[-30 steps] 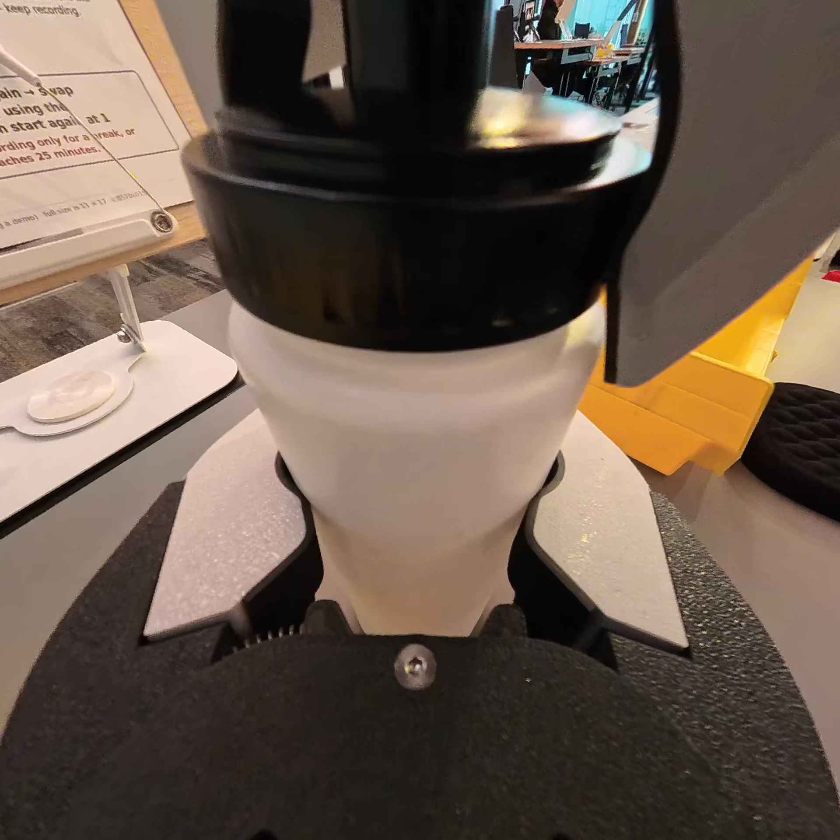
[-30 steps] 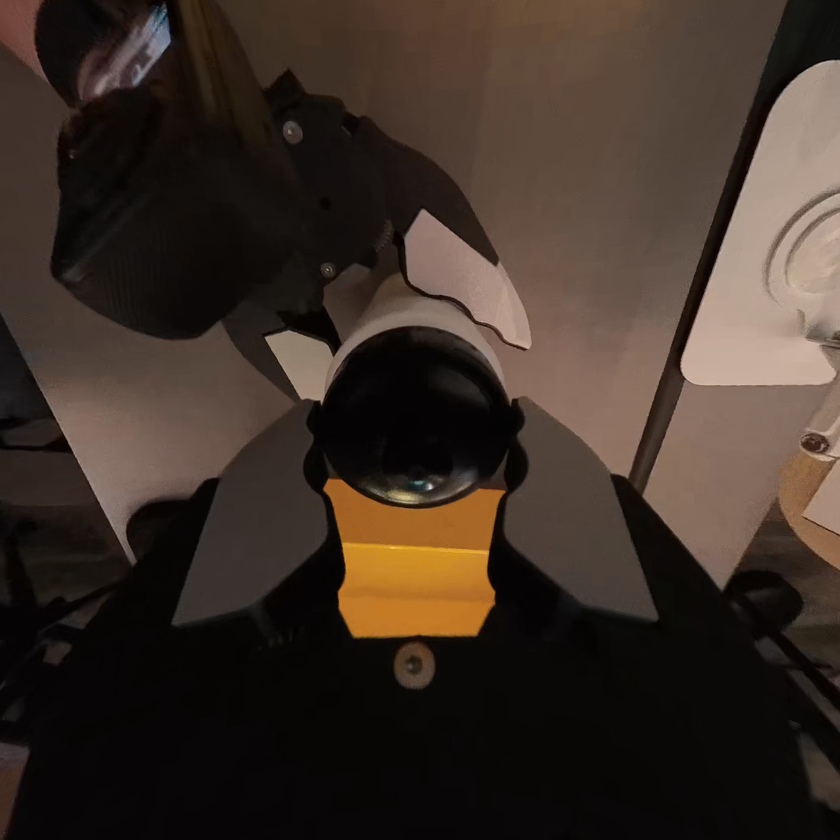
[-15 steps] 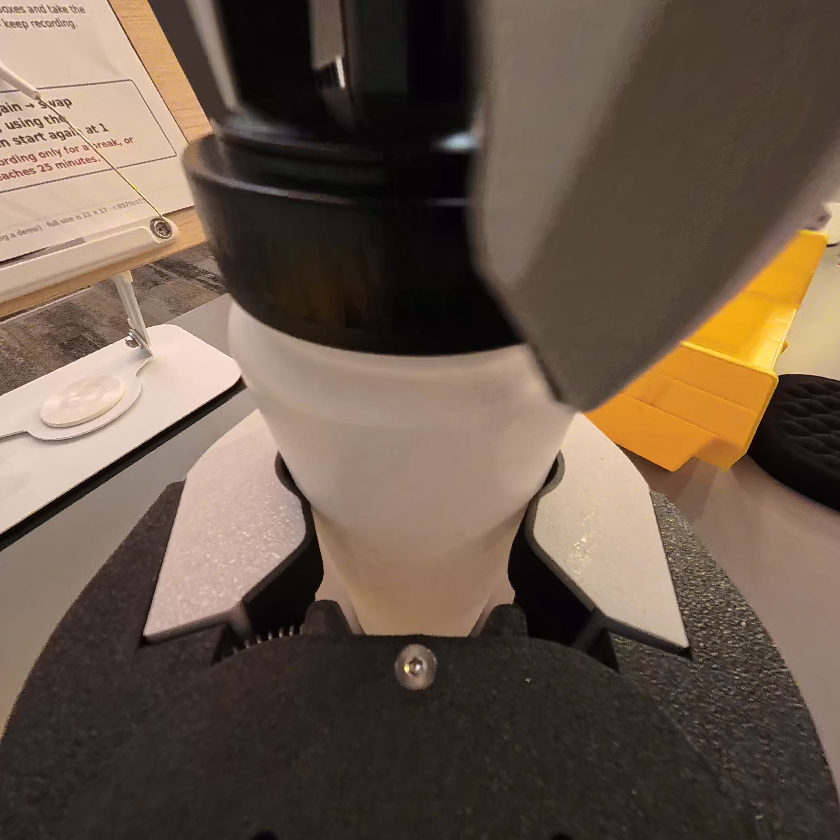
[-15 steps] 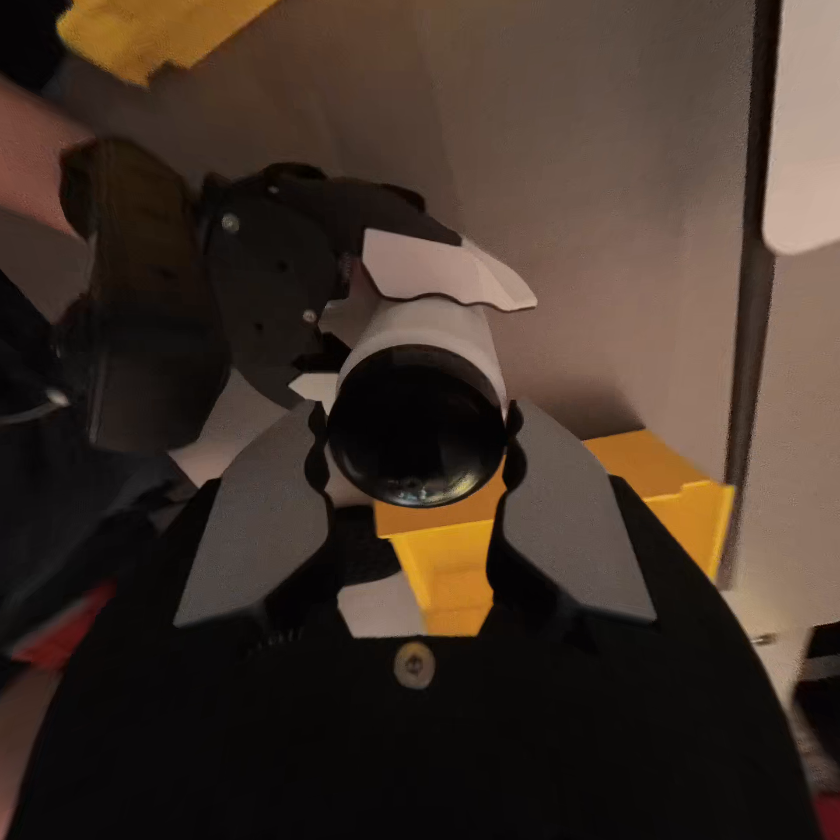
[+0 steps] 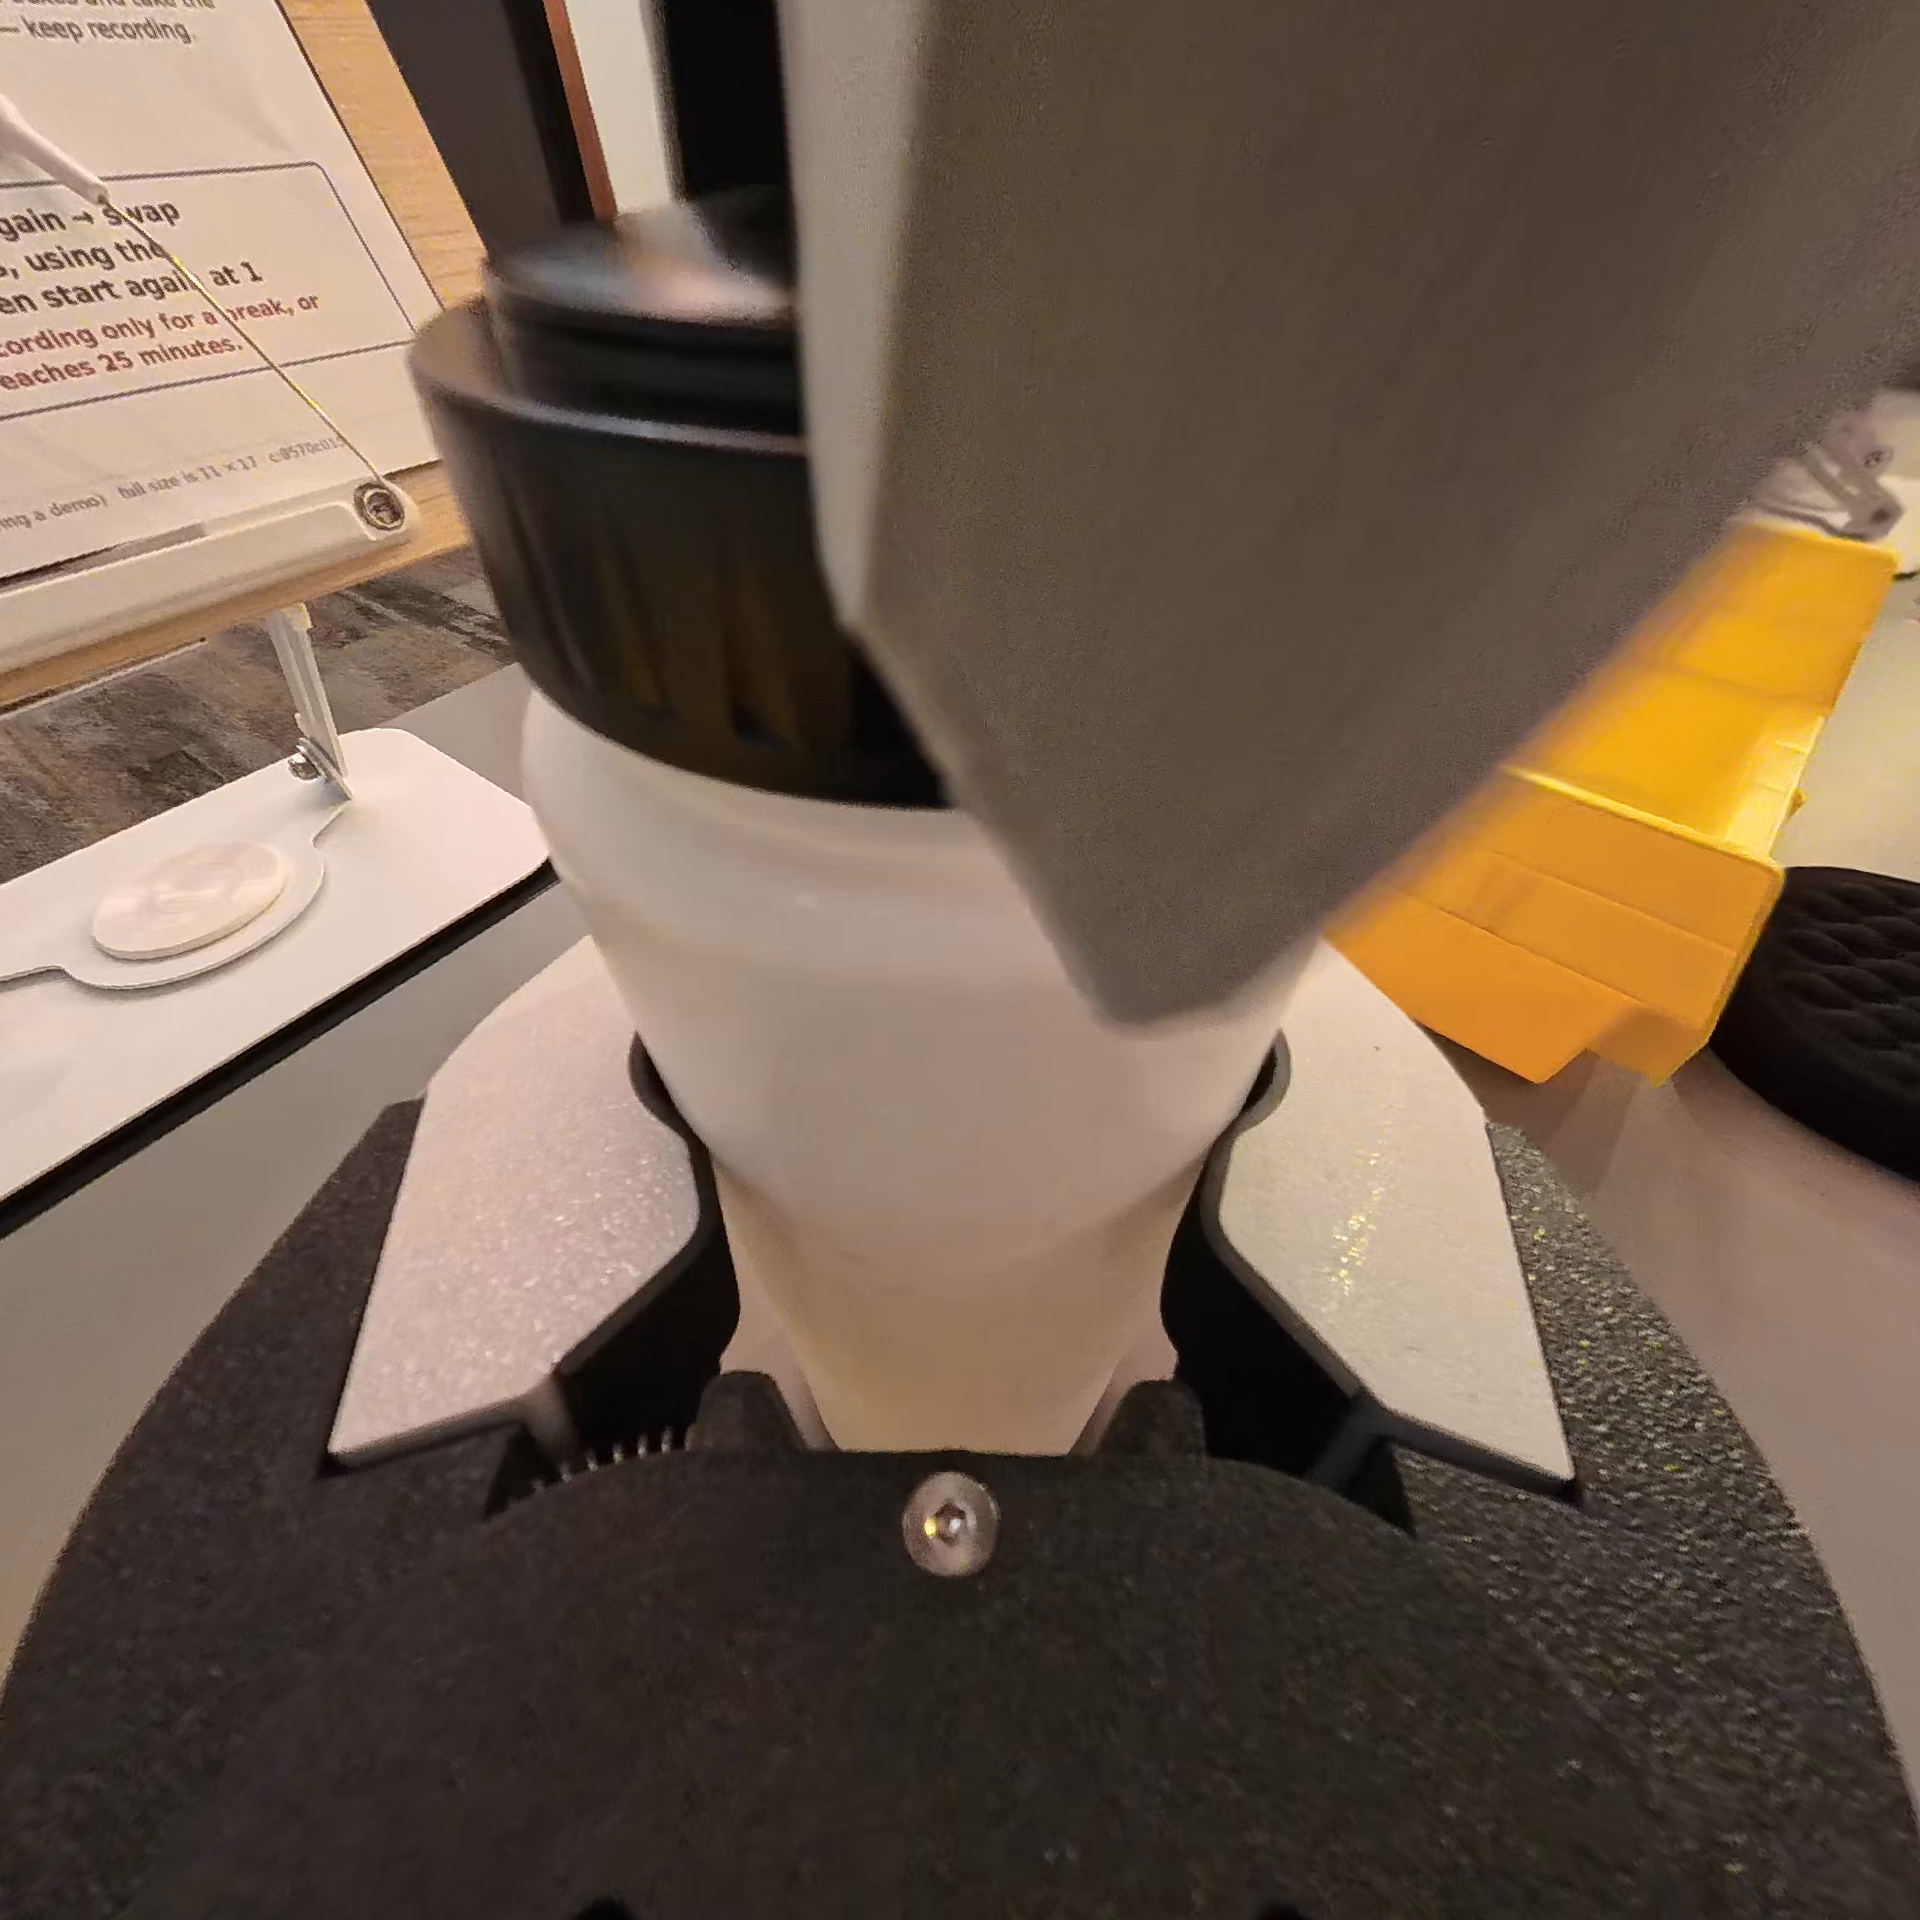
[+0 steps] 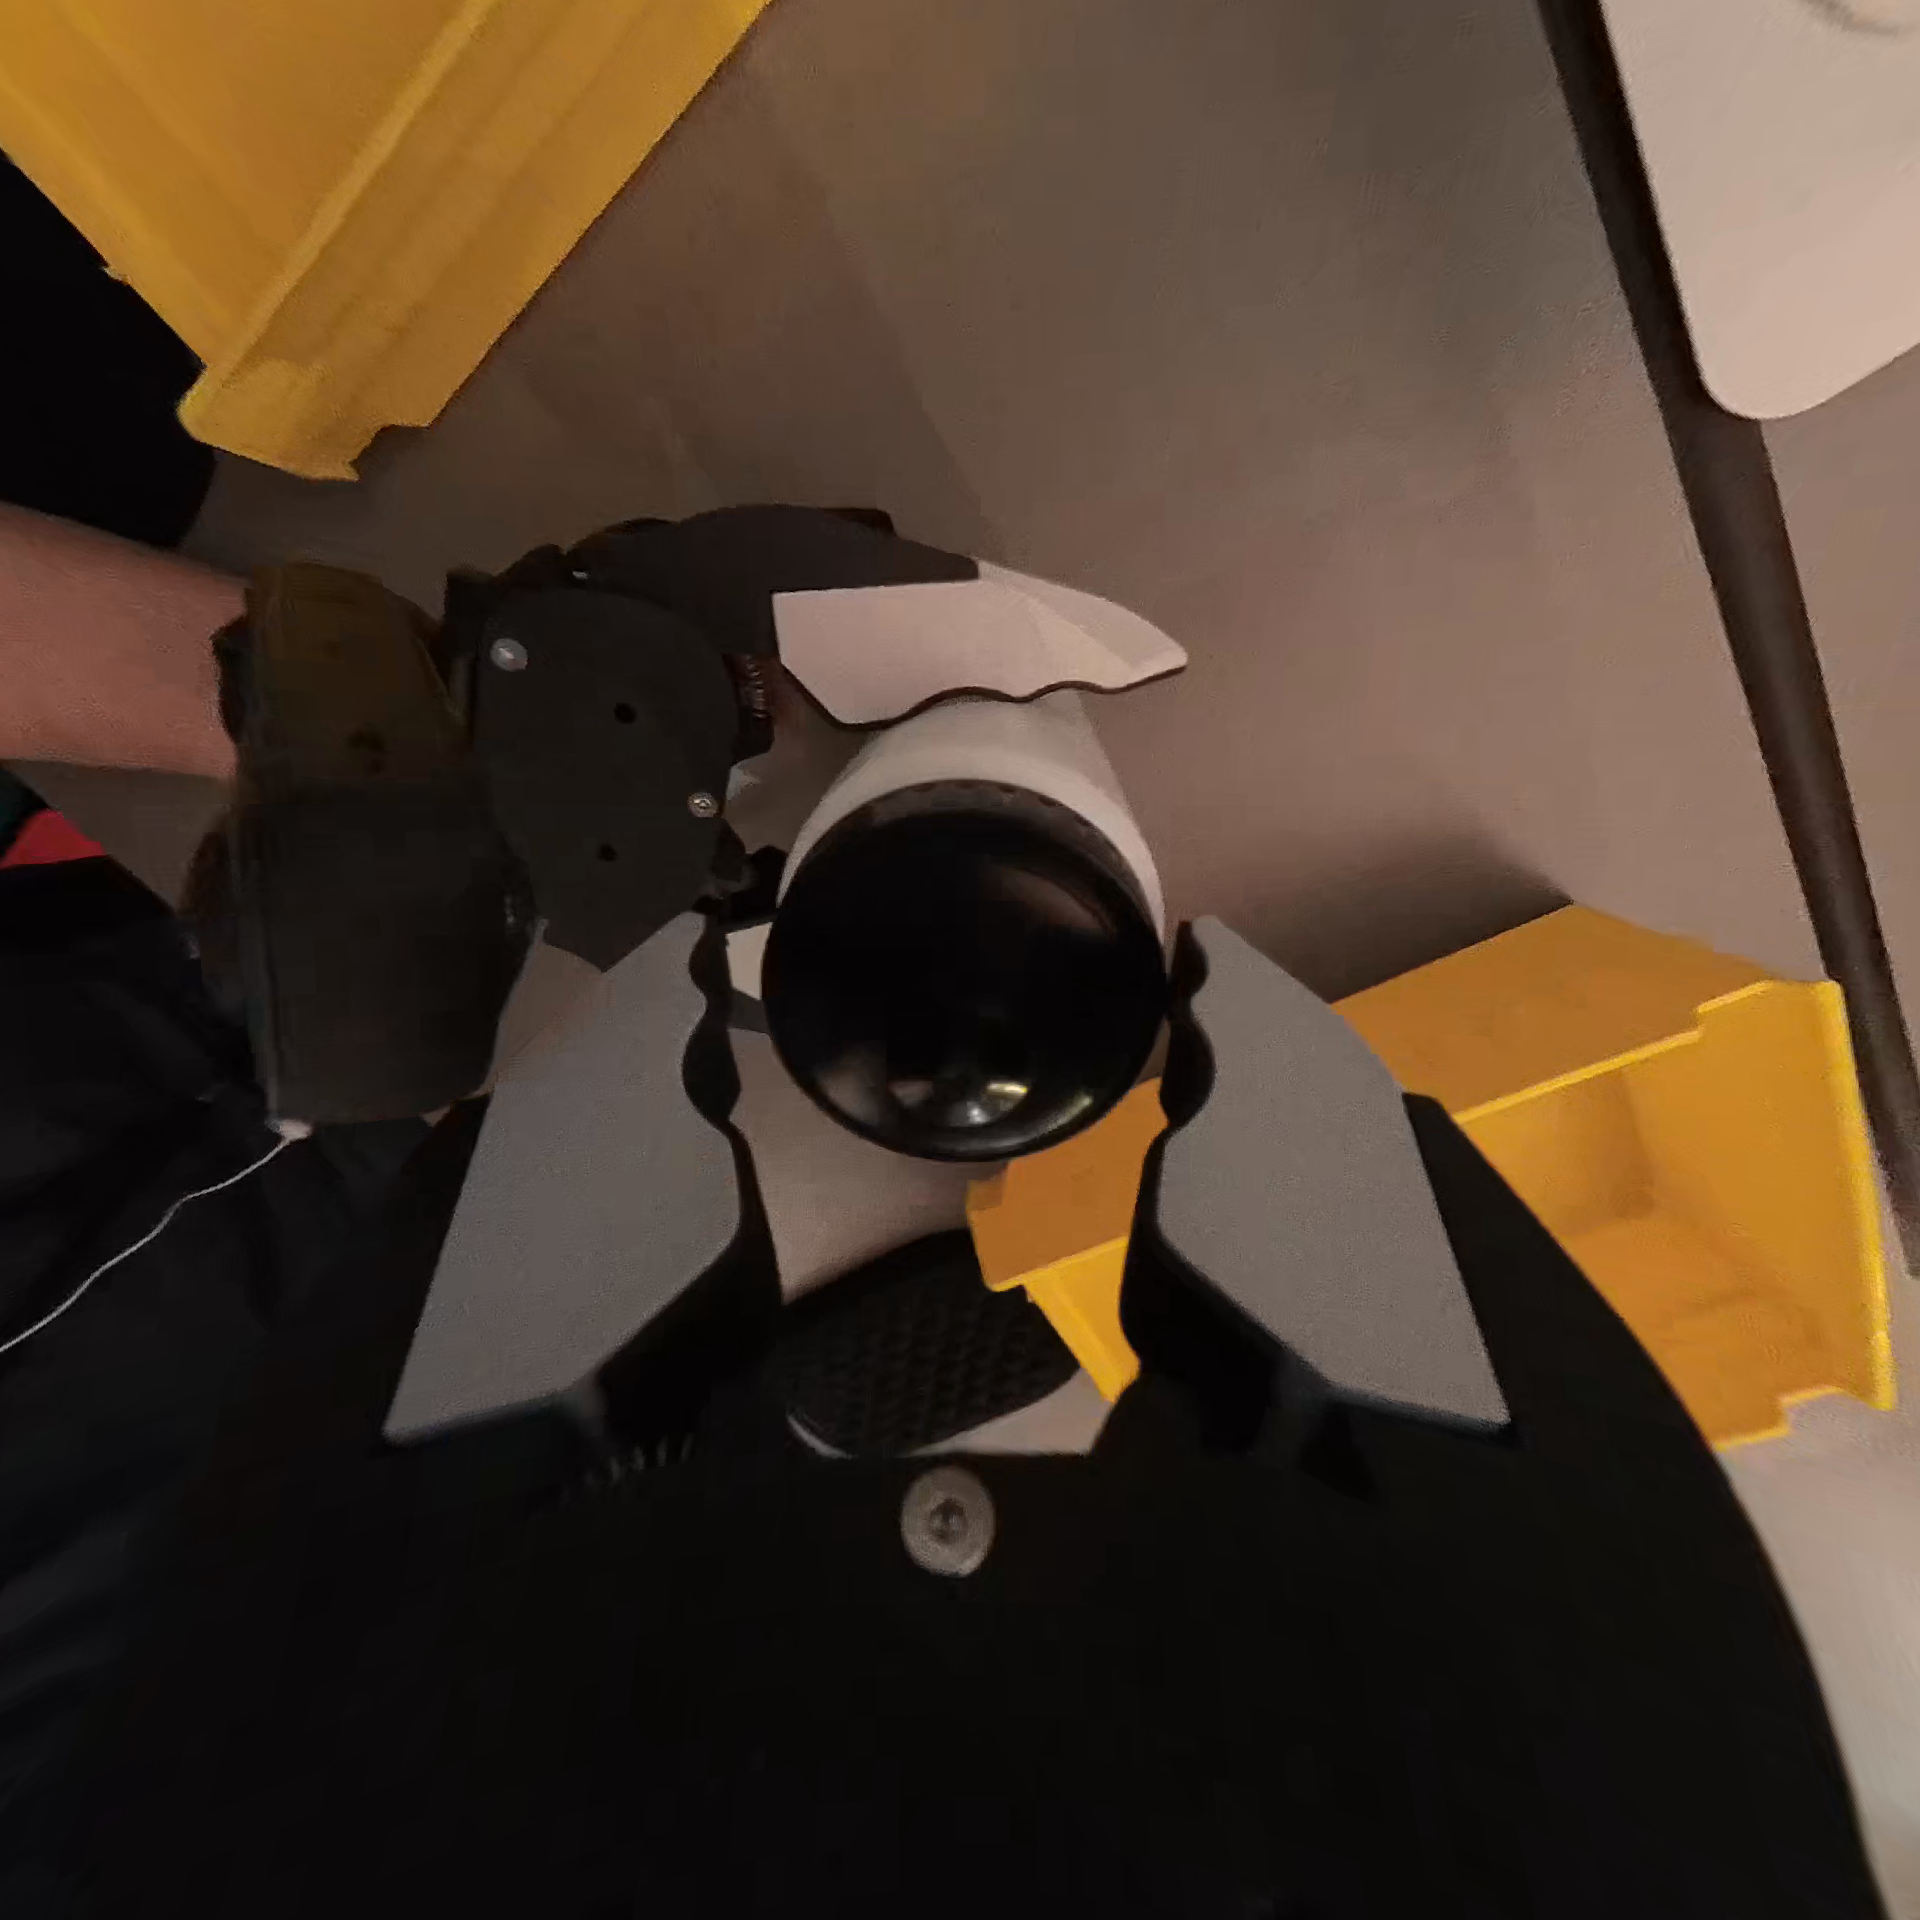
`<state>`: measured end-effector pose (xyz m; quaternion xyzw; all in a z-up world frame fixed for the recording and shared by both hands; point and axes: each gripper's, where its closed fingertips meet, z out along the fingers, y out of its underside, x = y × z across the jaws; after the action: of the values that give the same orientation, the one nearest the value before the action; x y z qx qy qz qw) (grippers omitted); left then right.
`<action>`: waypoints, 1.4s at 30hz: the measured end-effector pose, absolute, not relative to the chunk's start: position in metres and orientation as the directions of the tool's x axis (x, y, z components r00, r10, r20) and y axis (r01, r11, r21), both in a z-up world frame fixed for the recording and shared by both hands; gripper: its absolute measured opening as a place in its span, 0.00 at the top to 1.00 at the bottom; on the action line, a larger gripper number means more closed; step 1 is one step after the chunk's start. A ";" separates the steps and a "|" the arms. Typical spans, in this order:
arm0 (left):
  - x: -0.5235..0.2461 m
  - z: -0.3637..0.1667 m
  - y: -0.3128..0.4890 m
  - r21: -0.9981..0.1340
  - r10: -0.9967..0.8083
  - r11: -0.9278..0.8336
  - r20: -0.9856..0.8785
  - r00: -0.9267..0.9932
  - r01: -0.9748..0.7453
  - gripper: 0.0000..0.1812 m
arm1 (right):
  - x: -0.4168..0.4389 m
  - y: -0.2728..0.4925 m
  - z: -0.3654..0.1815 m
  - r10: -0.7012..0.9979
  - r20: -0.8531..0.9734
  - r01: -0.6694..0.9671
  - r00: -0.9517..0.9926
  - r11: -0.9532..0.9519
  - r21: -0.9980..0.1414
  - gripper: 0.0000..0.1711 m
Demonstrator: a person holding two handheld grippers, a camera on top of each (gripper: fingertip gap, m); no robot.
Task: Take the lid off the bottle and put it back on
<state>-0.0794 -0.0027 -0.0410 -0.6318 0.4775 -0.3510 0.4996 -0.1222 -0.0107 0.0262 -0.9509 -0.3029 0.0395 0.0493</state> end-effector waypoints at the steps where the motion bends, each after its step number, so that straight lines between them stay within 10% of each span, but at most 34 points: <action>1: -0.079 -0.041 -0.003 -0.966 -0.954 -0.042 -0.036 0.297 -0.254 0.42 | -0.119 -0.011 0.024 0.592 -0.017 0.588 0.806 -0.804 -0.085 0.55; 8: -0.080 -0.041 -0.002 -0.967 -0.956 -0.046 -0.030 0.292 -0.250 0.42 | -0.124 -0.009 0.026 0.924 0.090 0.926 0.371 -0.360 -0.117 0.55; 18: -0.081 -0.041 0.000 -0.968 -0.953 -0.059 -0.019 0.303 -0.244 0.42 | -0.122 -0.008 0.025 0.547 -0.057 0.538 0.835 -0.834 -0.120 0.55; 26: -0.080 -0.041 -0.004 -0.966 -0.955 -0.028 -0.050 0.292 -0.257 0.42 | -0.118 -0.017 0.025 0.916 -0.015 0.914 0.401 -0.401 -0.064 0.55; 35: -0.081 -0.041 0.000 -0.967 -0.954 -0.055 -0.024 0.300 -0.250 0.42 | -0.118 -0.005 0.039 0.659 0.025 0.649 0.751 -0.732 -0.205 0.51; 42: -0.081 -0.041 -0.002 -0.966 -0.955 -0.045 -0.033 0.296 -0.253 0.42 | -0.114 -0.016 0.025 0.764 0.029 0.765 0.644 -0.643 -0.045 0.55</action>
<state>-0.0807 -0.0015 -0.0414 -0.6318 0.4779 -0.3514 0.4989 -0.1143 -0.0156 0.0253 -0.9064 -0.4217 -0.0035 0.0266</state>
